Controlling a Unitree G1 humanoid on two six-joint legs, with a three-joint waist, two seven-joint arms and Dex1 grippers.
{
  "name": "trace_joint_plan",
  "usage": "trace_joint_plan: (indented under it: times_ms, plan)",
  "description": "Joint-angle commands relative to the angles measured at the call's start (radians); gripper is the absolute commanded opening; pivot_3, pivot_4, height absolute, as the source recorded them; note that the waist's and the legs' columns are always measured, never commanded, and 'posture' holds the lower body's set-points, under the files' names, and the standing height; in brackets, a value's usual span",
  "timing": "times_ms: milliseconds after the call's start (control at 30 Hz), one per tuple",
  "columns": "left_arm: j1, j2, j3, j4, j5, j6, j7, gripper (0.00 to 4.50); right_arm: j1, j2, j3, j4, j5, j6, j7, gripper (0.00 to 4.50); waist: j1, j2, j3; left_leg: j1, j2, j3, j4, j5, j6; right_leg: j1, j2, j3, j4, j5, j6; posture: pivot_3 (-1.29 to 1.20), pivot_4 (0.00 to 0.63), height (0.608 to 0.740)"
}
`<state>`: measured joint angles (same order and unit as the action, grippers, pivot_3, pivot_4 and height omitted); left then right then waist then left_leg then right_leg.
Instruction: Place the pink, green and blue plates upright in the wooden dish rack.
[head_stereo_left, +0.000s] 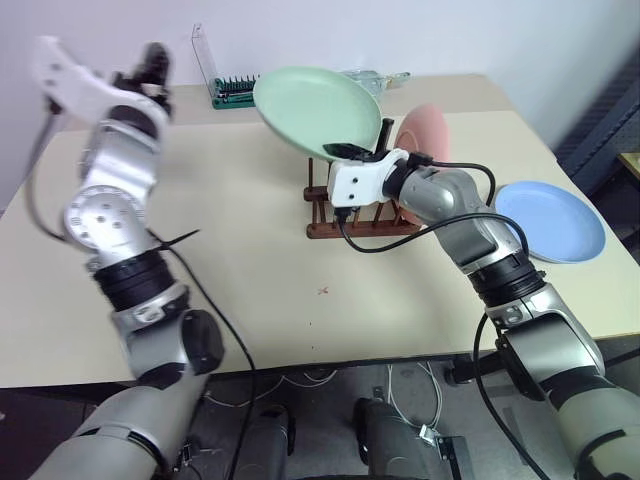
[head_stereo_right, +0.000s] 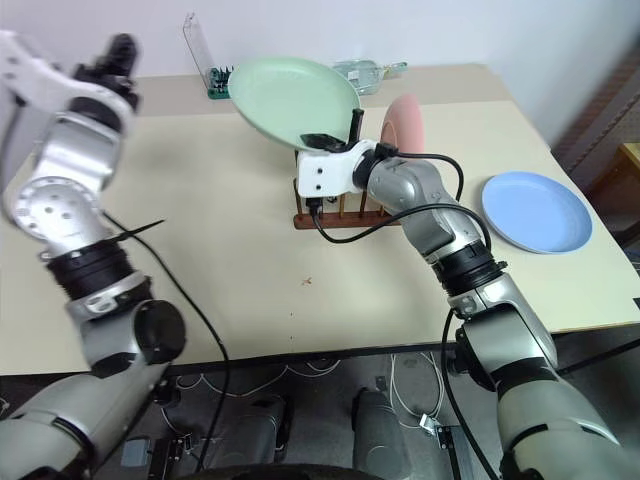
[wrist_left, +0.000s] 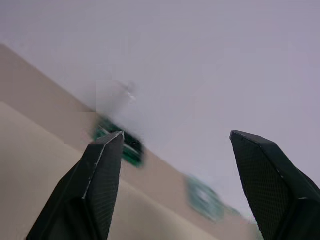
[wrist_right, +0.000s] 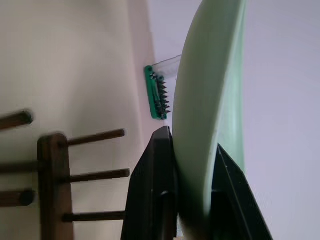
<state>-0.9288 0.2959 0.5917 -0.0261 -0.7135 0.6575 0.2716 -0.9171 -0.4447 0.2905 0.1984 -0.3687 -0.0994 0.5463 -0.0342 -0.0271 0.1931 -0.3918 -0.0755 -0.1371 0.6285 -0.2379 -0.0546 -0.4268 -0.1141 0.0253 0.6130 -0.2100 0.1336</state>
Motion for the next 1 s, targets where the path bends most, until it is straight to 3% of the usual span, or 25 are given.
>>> trace_joint_plan:
  times_ms: [33, 100, 233, 367, 467, 667, 1000]
  plan:
    - [0.14, 0.102, -0.156, -0.017, 0.106, -0.034, -0.195, 3.53, 0.019, 0.107, -0.183, -0.309, 0.332, 0.345, 0.06, 0.0, 0.001, 0.0, 0.0, 0.0, 0.0, -0.001, 0.0, 0.0, 0.0, 0.0, 0.0, 0.0, 0.0, 0.0, 0.0, 0.0, 0.15, 0.74]
    - [0.216, 0.142, -0.228, -0.024, 0.142, -0.047, -0.289, 3.53, 0.033, 0.159, -0.264, -0.442, 0.467, 0.55, 0.055, 0.0, 0.002, 0.001, 0.0, 0.0, 0.0, -0.002, 0.0, 0.0, 0.0, 0.0, 0.0, 0.0, 0.001, 0.0, 0.0, 0.0, 0.15, 0.74]
    - [0.392, 0.158, -0.401, -0.115, 0.169, -0.097, -0.518, 3.53, 0.037, 0.281, -0.491, -0.627, 0.737, 1.007, -0.1, 0.0, 0.022, 0.001, 0.0, -0.001, 0.0, -0.003, 0.001, -0.003, 0.005, 0.0, 0.0, 0.0, 0.001, 0.001, -0.001, 0.0, 0.15, 0.74]
    - [0.529, 0.188, -0.534, -0.209, 0.181, -0.173, -0.754, 3.53, 0.026, 0.408, -0.659, -0.684, 0.836, 1.261, -0.297, 0.0, 0.02, 0.003, 0.0, 0.0, 0.001, -0.002, -0.001, -0.003, 0.005, -0.001, 0.0, 0.0, 0.001, 0.001, -0.003, 0.0, 0.15, 0.74]
    - [0.576, 0.181, -0.553, -0.245, 0.121, -0.159, -0.861, 3.53, 0.014, 0.453, -0.716, -0.703, 0.859, 1.349, -0.388, 0.0, 0.015, 0.008, 0.001, 0.0, 0.001, -0.001, -0.002, -0.003, 0.005, -0.002, 0.0, 0.0, 0.001, 0.002, -0.004, 0.0, 0.15, 0.74]
    - [0.58, 0.171, -0.573, -0.272, 0.101, -0.145, -0.927, 3.53, -0.001, 0.473, -0.746, -0.708, 0.885, 1.409, -0.486, 0.0, 0.014, 0.011, 0.0, 0.0, 0.002, 0.0, -0.002, -0.003, 0.005, -0.003, 0.001, 0.0, 0.002, 0.002, -0.004, 0.0, 0.15, 0.74]
    - [0.591, 0.163, -0.585, -0.308, 0.108, -0.127, -0.955, 3.53, -0.01, 0.441, -0.744, -0.648, 0.908, 1.413, -0.535, 0.0, 0.013, 0.011, 0.0, 0.0, 0.002, 0.0, -0.002, -0.003, 0.005, -0.003, 0.001, 0.0, 0.002, 0.002, -0.003, 0.0, 0.15, 0.74]
